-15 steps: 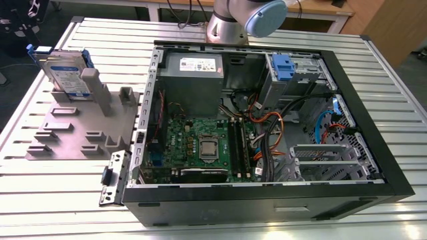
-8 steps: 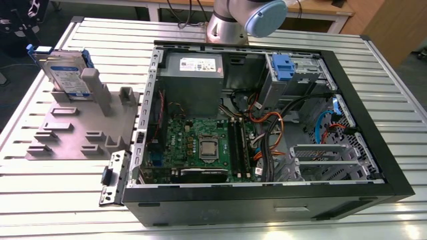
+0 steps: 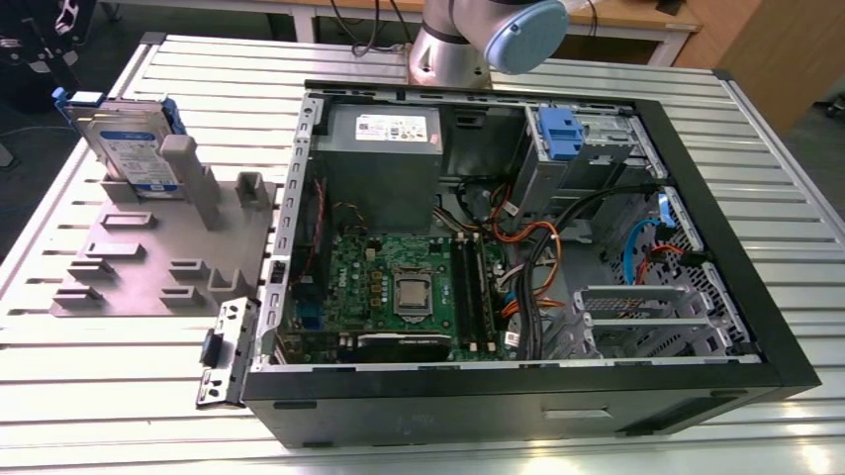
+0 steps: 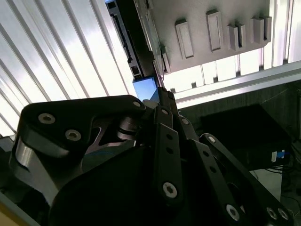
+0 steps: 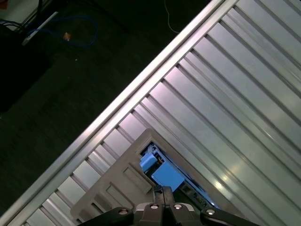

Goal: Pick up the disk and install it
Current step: 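Pick up the disk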

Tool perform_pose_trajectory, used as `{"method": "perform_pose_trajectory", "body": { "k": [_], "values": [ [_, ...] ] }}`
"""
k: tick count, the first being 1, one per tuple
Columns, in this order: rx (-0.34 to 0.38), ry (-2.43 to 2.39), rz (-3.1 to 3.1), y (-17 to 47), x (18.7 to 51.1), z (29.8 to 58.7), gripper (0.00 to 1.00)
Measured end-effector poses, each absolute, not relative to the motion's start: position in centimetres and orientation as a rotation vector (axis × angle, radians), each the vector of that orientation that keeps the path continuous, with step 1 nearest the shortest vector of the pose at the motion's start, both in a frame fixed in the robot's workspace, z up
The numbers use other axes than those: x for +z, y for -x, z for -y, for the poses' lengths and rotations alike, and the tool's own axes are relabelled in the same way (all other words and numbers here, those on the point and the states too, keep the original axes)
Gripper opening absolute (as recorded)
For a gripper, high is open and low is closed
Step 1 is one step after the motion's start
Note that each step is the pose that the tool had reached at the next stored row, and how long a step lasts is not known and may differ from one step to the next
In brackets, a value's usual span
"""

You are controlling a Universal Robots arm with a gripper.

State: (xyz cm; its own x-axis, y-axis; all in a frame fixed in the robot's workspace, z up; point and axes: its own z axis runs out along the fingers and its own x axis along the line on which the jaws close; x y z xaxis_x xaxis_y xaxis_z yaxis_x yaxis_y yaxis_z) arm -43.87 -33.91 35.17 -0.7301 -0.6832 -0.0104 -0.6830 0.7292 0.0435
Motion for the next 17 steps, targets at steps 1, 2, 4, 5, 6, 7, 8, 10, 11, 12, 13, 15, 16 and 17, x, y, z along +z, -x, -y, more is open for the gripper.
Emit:
{"method": "perform_pose_trajectory", "body": {
  "k": [1, 2, 4, 5, 6, 7, 8, 10, 11, 12, 13, 15, 16, 17],
  "values": [
    [-0.069, -1.157, 2.913, 43.87, 35.17, 33.91, 0.11],
    [-0.069, -1.163, 2.911, 43.87, 35.17, 33.91, 0.11],
    [-0.069, -1.177, 2.905, 43.86, 35.17, 33.91, 0.11],
    [-0.069, -1.184, 2.902, 43.86, 35.17, 33.91, 0.11],
    [-0.069, -1.192, 2.898, 43.87, 35.17, 33.91, 0.11],
    [-0.069, -1.2, 2.895, 43.87, 35.17, 33.91, 0.11],
    [-0.069, -1.208, 2.892, 43.87, 35.17, 33.91, 0.11],
    [-0.069, -1.223, 2.885, 43.87, 35.17, 33.91, 0.11],
    [-0.069, -1.231, 2.882, 43.86, 35.17, 33.91, 0.11],
    [-0.069, -1.239, 2.878, 43.87, 35.17, 33.91, 0.11],
    [-0.069, -1.248, 2.874, 43.87, 35.17, 33.91, 0.11],
    [-0.069, -1.268, 2.865, 43.87, 35.17, 33.91, 0.11],
    [-0.069, -1.279, 2.859, 43.87, 35.17, 33.91, 0.11],
    [-0.069, -1.292, 2.854, 43.87, 35.17, 33.91, 0.11]
  ]
}}
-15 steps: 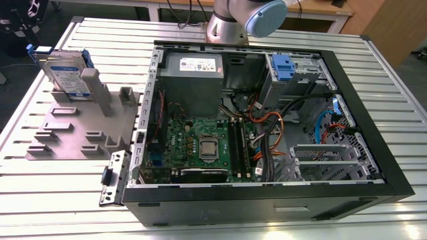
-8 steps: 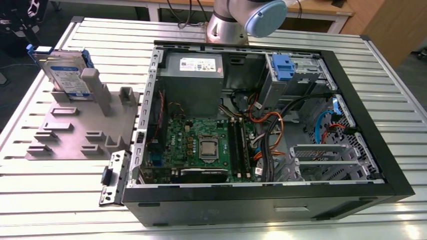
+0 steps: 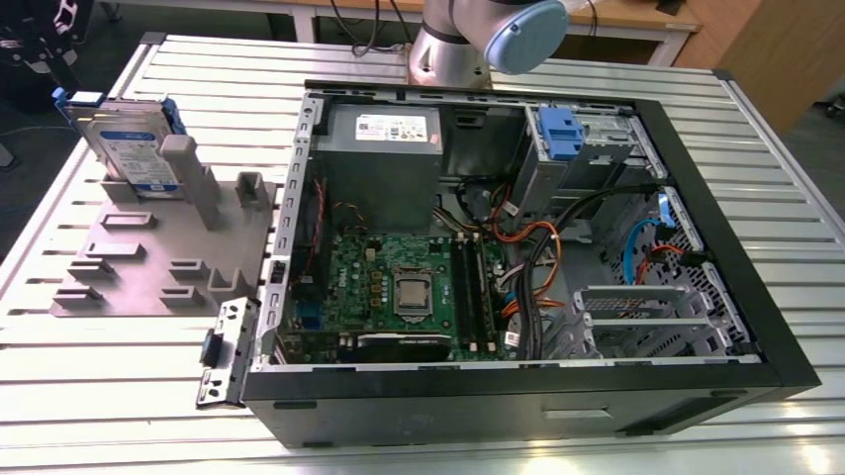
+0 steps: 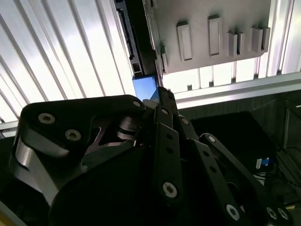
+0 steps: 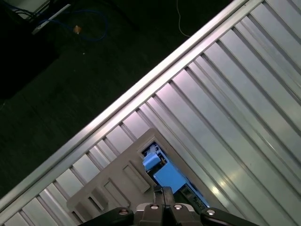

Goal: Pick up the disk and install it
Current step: 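Pick up the disk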

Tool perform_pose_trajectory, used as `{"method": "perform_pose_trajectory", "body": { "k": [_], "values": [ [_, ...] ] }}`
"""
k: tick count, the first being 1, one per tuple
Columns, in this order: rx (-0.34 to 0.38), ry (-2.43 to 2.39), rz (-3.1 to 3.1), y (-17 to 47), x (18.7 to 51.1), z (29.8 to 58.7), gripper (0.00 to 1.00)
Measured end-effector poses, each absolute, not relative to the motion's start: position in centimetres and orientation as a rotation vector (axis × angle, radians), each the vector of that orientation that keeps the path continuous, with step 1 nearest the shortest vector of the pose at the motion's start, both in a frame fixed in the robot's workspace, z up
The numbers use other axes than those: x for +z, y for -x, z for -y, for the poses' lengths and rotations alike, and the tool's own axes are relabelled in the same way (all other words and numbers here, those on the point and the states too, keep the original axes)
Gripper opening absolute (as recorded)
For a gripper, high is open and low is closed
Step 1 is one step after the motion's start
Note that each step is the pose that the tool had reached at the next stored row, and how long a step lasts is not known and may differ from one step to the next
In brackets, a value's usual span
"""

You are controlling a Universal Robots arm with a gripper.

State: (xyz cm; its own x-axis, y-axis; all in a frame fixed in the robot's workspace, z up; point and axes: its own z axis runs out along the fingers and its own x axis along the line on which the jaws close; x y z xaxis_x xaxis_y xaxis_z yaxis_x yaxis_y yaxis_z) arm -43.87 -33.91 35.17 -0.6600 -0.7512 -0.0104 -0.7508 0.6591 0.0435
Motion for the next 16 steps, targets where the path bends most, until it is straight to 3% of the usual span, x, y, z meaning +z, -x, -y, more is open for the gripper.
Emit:
{"method": "perform_pose_trajectory", "body": {
  "k": [16],
  "values": [
    [-0.068, -1.383, 2.809, 43.86, 35.17, 33.91, 0.11]
  ]
}}
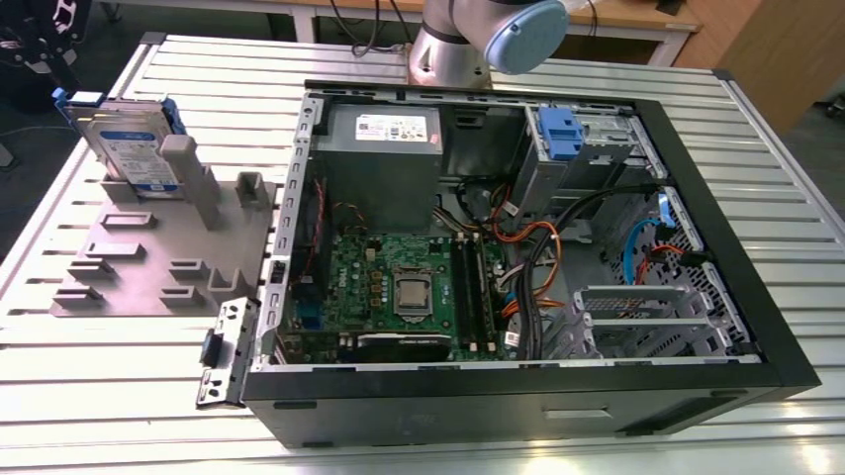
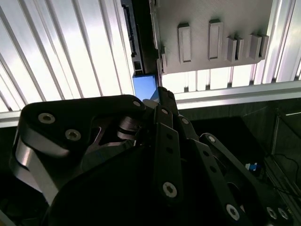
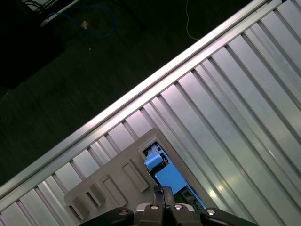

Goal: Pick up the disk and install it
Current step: 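Pick up the disk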

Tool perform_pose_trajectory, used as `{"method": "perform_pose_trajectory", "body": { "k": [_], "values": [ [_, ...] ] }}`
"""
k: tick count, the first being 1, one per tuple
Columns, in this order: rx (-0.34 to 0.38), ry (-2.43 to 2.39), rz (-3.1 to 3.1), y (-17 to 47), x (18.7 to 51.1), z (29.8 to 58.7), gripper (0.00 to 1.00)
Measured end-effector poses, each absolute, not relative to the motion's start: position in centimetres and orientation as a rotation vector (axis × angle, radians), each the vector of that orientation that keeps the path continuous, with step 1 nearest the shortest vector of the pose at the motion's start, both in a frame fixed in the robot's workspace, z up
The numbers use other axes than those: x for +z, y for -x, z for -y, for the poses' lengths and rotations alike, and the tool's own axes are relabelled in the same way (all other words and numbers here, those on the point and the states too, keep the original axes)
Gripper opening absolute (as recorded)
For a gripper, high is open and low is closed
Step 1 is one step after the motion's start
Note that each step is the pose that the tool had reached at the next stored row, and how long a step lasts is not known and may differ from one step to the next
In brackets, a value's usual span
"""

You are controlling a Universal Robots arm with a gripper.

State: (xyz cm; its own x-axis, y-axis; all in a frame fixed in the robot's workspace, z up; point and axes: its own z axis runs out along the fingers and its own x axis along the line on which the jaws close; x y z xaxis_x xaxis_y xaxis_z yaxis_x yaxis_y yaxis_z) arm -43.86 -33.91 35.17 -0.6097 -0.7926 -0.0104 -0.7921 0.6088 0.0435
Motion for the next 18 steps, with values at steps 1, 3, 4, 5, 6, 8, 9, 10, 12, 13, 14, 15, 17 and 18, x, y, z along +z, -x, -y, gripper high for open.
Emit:
{"method": "perform_pose_trajectory", "body": {
  "k": [1, 3, 4, 5, 6, 8, 9, 10, 12, 13, 14, 15, 17, 18],
  "values": [
    [-0.068, -1.383, 2.809, 43.87, 35.17, 33.91, 0.11],
    [-0.068, -1.385, 2.808, 43.87, 35.17, 33.91, 0.11],
    [-0.068, -1.385, 2.808, 43.87, 35.17, 33.91, 0.11],
    [-0.068, -1.39, 2.805, 43.87, 35.17, 33.91, 0.11],
    [-0.068, -1.396, 2.803, 43.87, 35.17, 33.91, 0.11],
    [-0.068, -1.396, 2.802, 43.87, 35.17, 33.91, 0.11],
    [-0.068, -1.396, 2.803, 43.87, 35.17, 33.91, 0.11],
    [-0.068, -1.396, 2.802, 43.87, 35.17, 33.91, 0.11],
    [-0.068, -1.399, 2.801, 43.87, 35.17, 33.91, 0.11],
    [-0.068, -1.399, 2.8, 43.87, 35.17, 33.91, 0.11],
    [-0.068, -1.399, 2.801, 43.87, 35.17, 33.91, 0.11],
    [-0.068, -1.399, 2.801, 43.86, 35.17, 33.91, 0.11],
    [-0.068, -1.4, 2.8, 43.87, 35.17, 33.91, 0.11],
    [-0.068, -1.4, 2.8, 43.87, 35.17, 33.91, 0.11]
  ]
}}
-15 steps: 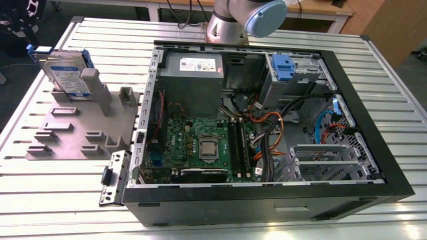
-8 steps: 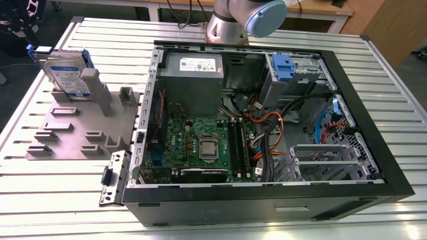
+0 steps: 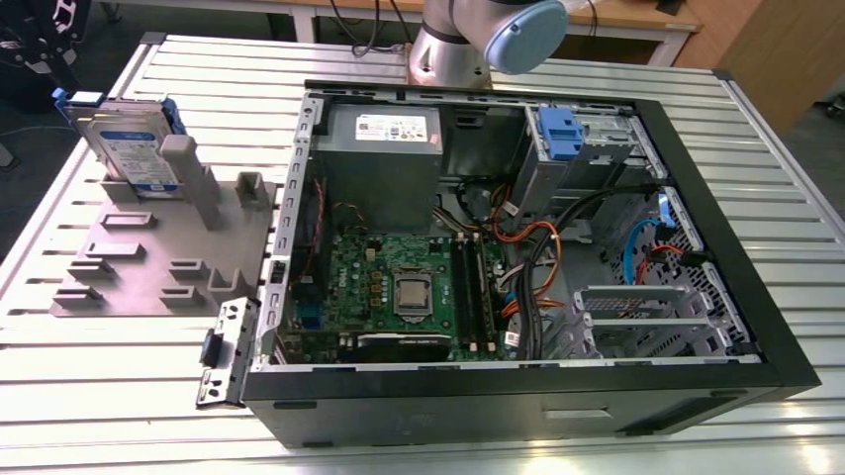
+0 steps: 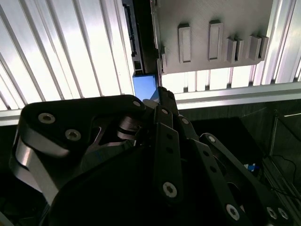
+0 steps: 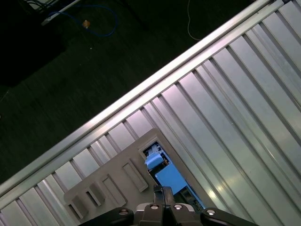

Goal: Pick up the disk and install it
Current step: 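Pick up the disk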

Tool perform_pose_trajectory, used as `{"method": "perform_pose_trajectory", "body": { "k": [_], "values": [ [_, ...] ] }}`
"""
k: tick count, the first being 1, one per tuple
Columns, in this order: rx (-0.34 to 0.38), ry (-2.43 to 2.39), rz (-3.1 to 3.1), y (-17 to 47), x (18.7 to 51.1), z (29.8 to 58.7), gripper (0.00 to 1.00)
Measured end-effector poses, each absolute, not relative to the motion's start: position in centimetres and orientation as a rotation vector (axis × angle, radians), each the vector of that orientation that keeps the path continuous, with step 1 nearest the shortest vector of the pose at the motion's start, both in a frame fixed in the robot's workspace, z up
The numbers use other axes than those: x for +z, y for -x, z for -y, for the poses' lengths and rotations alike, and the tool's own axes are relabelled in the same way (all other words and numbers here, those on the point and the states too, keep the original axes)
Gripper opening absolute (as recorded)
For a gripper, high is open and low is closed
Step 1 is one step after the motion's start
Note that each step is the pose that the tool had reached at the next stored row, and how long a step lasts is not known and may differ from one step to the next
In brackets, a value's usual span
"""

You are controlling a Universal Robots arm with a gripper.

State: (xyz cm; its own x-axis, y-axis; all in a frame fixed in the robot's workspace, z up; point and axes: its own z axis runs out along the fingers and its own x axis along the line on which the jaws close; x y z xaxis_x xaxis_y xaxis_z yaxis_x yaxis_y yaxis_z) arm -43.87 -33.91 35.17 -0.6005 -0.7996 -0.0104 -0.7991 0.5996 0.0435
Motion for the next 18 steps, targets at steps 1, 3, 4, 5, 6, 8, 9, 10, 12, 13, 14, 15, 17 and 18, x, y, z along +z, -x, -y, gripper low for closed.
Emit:
{"method": "perform_pose_trajectory", "body": {
  "k": [1, 3, 4, 5, 6, 8, 9, 10, 12, 13, 14, 15, 17, 18],
  "values": [
    [-0.068, -1.4, 2.8, 43.87, 35.17, 33.91, 0.11],
    [-0.068, -1.4, 2.8, 43.87, 35.17, 33.91, 0.11],
    [-0.068, -1.4, 2.8, 43.86, 35.17, 33.91, 0.11],
    [-0.068, -1.4, 2.8, 43.87, 35.17, 33.91, 0.11],
    [-0.068, -1.405, 2.798, 43.86, 35.16, 33.91, 0.11],
    [-0.068, -1.437, 2.781, 43.86, 35.17, 33.91, 0.11],
    [-0.068, -1.458, 2.769, 43.87, 35.17, 33.91, 0.11],
    [-0.068, -1.481, 2.757, 43.87, 35.17, 33.91, 0.11],
    [-0.067, -1.528, 2.73, 43.86, 35.17, 33.91, 0.11],
    [-0.067, -1.552, 2.716, 43.86, 35.17, 33.91, 0.11],
    [-0.067, -1.578, 2.701, 43.87, 35.16, 33.91, 0.11],
    [-0.067, -1.6, 2.687, 43.86, 35.16, 33.91, 0.11],
    [-0.066, -1.637, 2.664, 43.86, 35.14, 33.91, 0.11],
    [-0.066, -1.647, 2.658, 43.87, 35.14, 33.91, 0.11]
  ]
}}
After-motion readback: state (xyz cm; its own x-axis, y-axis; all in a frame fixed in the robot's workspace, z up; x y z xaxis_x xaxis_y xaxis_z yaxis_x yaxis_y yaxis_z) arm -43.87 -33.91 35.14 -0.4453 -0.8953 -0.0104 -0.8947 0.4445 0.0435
